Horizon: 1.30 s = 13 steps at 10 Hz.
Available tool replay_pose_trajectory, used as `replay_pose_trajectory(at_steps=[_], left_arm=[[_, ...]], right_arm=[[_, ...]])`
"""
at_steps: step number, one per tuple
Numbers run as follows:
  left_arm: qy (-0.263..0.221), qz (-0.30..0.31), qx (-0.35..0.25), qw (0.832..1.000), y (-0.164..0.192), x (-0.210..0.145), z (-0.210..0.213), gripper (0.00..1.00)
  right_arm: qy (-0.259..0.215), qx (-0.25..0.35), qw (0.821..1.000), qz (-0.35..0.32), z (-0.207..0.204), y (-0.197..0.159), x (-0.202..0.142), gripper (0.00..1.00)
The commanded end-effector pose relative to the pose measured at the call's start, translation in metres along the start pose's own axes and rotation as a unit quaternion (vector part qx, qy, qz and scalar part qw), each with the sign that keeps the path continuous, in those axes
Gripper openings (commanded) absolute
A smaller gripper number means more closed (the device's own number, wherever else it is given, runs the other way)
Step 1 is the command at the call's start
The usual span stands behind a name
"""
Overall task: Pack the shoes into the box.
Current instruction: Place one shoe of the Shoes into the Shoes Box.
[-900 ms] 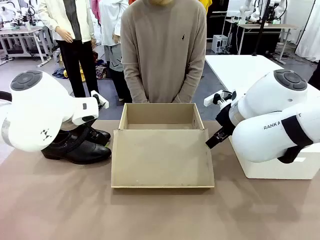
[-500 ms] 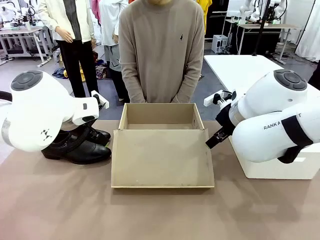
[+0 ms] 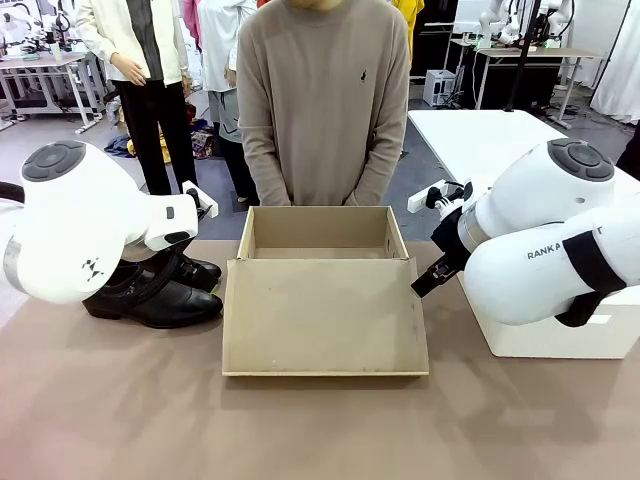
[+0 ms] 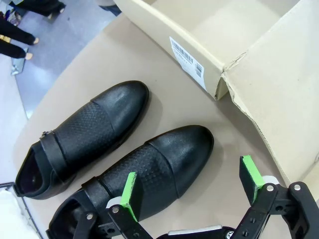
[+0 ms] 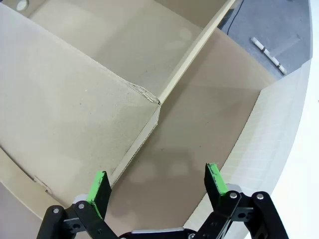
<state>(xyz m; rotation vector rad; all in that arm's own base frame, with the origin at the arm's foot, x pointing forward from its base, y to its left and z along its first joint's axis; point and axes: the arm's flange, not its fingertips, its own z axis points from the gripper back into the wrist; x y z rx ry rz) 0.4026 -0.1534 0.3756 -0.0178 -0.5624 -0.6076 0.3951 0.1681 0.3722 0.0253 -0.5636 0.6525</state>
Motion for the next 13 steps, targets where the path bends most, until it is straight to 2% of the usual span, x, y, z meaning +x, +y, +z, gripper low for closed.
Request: replay_pose_trajectory(at_steps=[1, 6, 8, 13], left_arm=[[-0.001, 0.002, 0.000, 1.000, 0.001, 0.000, 0.000, 1.00], [0.000, 0.000, 0.000, 1.000, 0.000, 0.000, 0.000, 1.00], [-0.009, -0.013, 0.026, 1.000, 0.004, 0.016, 0.027, 1.00], [-0.011, -0.050, 0.033, 0.998, 0.002, 0.052, 0.087, 1.00]], right_arm=[[0.000, 0.000, 1.000, 0.000, 0.000, 0.000, 0.000, 1.00], [-0.006, 0.010, 1.000, 0.002, 0.005, -0.002, 0.004, 1.00], [-0.012, 0.011, 1.000, 0.003, 0.026, -0.007, 0.016, 1.00], [-0.035, 0.012, 0.999, 0.013, 0.085, -0.018, 0.035, 1.00]])
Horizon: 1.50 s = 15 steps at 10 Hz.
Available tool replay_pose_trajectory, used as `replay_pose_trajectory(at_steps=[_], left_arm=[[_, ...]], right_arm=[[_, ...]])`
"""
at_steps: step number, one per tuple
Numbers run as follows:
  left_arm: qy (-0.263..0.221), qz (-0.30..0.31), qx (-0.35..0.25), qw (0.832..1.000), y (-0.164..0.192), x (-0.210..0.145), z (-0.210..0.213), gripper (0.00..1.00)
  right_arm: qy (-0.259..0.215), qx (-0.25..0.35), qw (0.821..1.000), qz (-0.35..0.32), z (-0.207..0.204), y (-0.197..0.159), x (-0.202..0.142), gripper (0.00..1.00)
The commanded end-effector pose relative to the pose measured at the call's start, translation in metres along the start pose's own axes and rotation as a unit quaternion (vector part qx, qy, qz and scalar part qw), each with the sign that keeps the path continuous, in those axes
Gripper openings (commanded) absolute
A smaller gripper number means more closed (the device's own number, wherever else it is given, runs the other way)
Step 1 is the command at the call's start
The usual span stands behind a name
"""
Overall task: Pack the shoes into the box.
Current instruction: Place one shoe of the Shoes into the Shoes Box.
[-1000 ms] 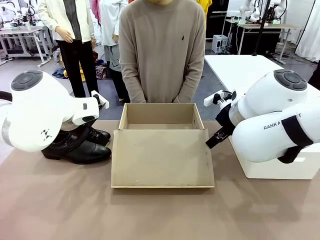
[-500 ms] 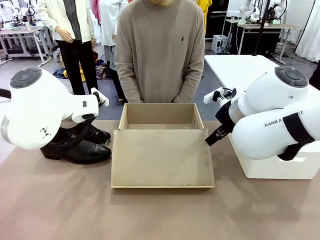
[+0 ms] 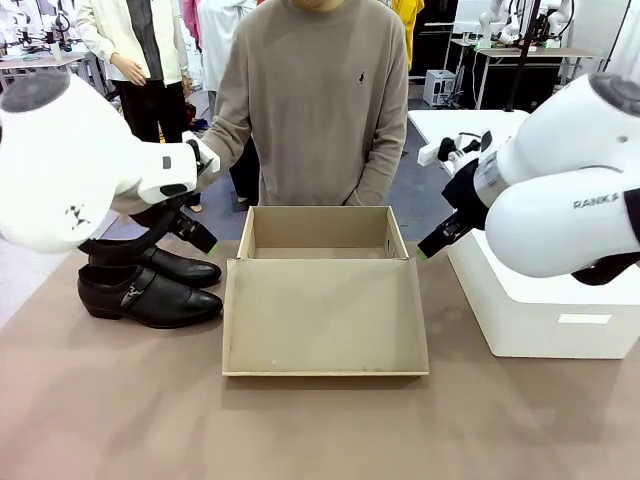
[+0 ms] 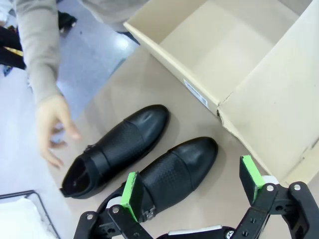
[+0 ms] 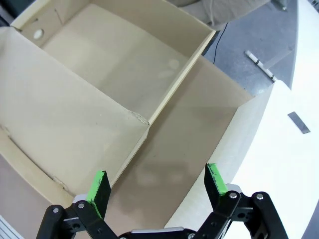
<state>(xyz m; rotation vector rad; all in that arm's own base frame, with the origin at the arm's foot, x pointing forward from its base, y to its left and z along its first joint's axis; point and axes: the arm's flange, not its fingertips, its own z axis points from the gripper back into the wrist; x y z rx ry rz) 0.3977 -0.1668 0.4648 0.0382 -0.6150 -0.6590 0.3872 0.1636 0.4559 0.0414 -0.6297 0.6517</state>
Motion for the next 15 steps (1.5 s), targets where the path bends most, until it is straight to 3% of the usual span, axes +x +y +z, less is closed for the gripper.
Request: replay_pose_trajectory(at_steps=[1, 4, 6, 12, 15], left_arm=[[0.004, -0.022, 0.010, 1.000, 0.005, 0.009, 0.022, 1.00], [-0.008, -0.035, 0.007, 0.999, 0.013, 0.012, 0.039, 1.00], [-0.044, -0.093, -0.028, 0.994, 0.023, 0.013, 0.052, 1.00], [-0.177, -0.225, -0.150, 0.946, 0.034, 0.014, 0.095, 1.00], [-0.189, -0.238, -0.191, 0.933, 0.034, 0.011, 0.105, 1.00]], right_arm=[[-0.006, 0.014, 1.000, 0.017, 0.019, -0.008, 0.002, 1.00], [-0.016, 0.035, 0.999, 0.030, 0.037, -0.010, 0.005, 1.00], [-0.040, 0.063, 0.996, 0.057, 0.055, -0.013, 0.004, 1.00], [-0.135, 0.161, 0.968, 0.141, 0.106, -0.019, -0.007, 1.00], [-0.166, 0.198, 0.952, 0.166, 0.114, -0.021, -0.011, 1.00]])
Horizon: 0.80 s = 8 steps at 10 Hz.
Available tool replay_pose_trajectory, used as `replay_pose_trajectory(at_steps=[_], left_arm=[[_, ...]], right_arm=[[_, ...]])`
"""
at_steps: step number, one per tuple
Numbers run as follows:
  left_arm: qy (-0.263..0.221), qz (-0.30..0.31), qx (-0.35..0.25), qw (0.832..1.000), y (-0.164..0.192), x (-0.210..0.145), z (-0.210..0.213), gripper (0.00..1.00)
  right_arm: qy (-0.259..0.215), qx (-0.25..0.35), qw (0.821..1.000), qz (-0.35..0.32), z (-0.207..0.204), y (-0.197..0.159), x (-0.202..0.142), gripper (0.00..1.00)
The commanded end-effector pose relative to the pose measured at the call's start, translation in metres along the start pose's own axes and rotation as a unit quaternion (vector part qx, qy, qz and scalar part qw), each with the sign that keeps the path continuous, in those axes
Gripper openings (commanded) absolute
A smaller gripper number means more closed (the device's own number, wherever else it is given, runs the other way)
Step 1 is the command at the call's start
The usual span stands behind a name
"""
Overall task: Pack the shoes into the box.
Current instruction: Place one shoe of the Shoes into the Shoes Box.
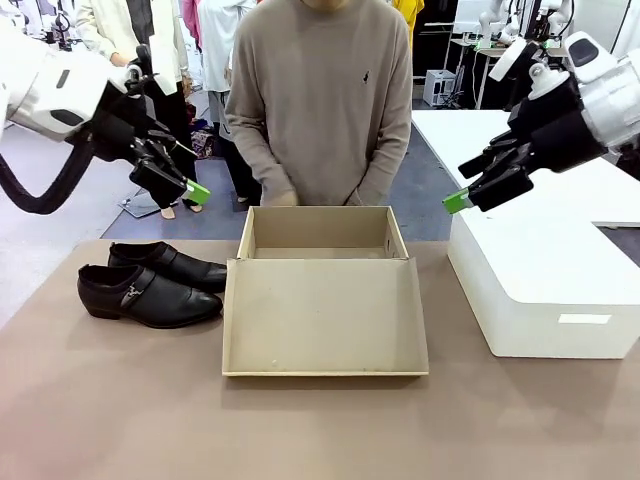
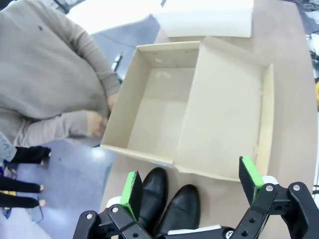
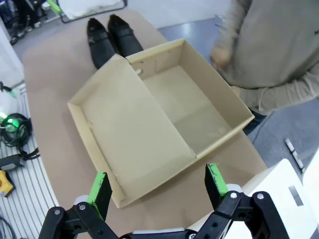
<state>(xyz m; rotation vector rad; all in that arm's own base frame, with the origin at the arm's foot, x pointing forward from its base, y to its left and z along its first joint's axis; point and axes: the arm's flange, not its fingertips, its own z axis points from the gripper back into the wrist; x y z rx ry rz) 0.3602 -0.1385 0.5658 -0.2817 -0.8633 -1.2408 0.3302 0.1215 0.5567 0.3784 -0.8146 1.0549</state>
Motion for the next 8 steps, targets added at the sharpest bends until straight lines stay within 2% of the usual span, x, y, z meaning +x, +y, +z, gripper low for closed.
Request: replay_pose_trajectory(at_steps=[1, 8], left_arm=[[-0.006, -0.004, -0.028, 1.000, 0.007, -0.011, 0.006, 1.00], [-0.035, 0.025, -0.035, 0.998, 0.013, -0.038, 0.029, 1.00]], right_arm=[[-0.026, 0.033, 0.999, 0.021, -0.001, -0.003, -0.013, 1.00], [-0.047, 0.052, 0.997, 0.030, 0.006, -0.004, -0.018, 1.00]])
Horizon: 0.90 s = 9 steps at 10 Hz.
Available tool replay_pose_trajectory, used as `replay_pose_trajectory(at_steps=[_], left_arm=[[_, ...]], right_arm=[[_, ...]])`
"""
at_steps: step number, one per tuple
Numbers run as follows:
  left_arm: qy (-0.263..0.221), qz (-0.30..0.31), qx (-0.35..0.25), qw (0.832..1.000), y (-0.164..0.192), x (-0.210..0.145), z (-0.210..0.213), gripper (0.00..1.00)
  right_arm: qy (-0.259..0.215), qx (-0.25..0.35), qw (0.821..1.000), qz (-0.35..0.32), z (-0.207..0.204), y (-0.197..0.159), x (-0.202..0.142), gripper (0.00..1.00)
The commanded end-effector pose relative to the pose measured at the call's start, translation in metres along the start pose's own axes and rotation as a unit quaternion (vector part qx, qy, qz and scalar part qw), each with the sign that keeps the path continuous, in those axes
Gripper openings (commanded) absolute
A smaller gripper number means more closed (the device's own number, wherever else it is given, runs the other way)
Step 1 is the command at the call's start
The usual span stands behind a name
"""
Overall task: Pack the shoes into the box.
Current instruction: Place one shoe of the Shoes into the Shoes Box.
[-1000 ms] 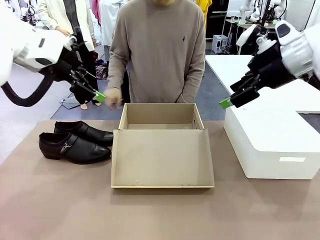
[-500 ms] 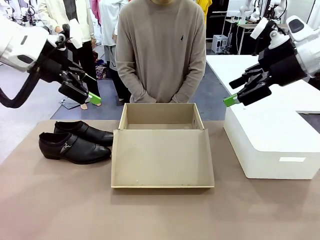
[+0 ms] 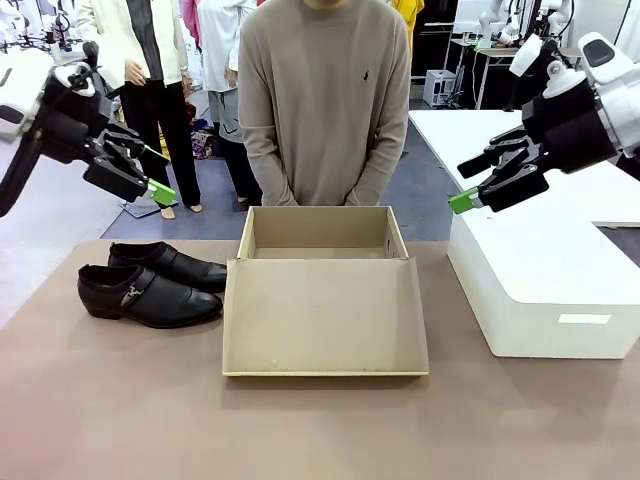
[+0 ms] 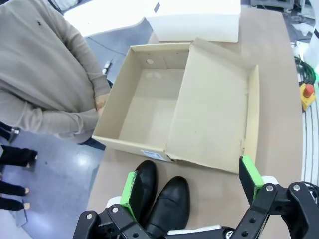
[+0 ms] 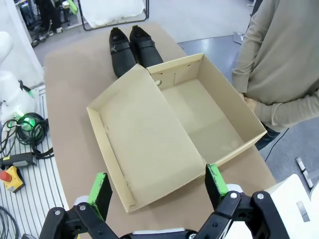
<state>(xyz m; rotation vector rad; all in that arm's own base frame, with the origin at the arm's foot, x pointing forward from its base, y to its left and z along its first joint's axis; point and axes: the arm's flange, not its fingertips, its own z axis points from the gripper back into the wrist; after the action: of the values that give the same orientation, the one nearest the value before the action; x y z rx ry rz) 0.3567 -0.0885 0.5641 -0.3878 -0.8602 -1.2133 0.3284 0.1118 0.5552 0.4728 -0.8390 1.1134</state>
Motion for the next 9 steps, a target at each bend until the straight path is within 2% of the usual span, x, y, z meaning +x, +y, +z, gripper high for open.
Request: replay_pose_trajectory(at_steps=[1, 2, 9], left_arm=[[0.006, 0.022, 0.010, 1.000, 0.004, -0.002, -0.004, 1.00], [0.000, 0.000, 0.000, 1.000, 0.000, 0.000, 0.000, 1.00], [0.000, 0.000, 0.000, 1.000, 0.000, 0.000, 0.000, 1.00]], right_arm=[[-0.014, 0.010, 1.000, 0.009, 0.000, 0.000, -0.011, 1.00], [0.000, 0.000, 1.000, 0.000, 0.000, 0.000, 0.000, 1.00], [0.000, 0.000, 1.000, 0.000, 0.000, 0.000, 0.000, 1.00]])
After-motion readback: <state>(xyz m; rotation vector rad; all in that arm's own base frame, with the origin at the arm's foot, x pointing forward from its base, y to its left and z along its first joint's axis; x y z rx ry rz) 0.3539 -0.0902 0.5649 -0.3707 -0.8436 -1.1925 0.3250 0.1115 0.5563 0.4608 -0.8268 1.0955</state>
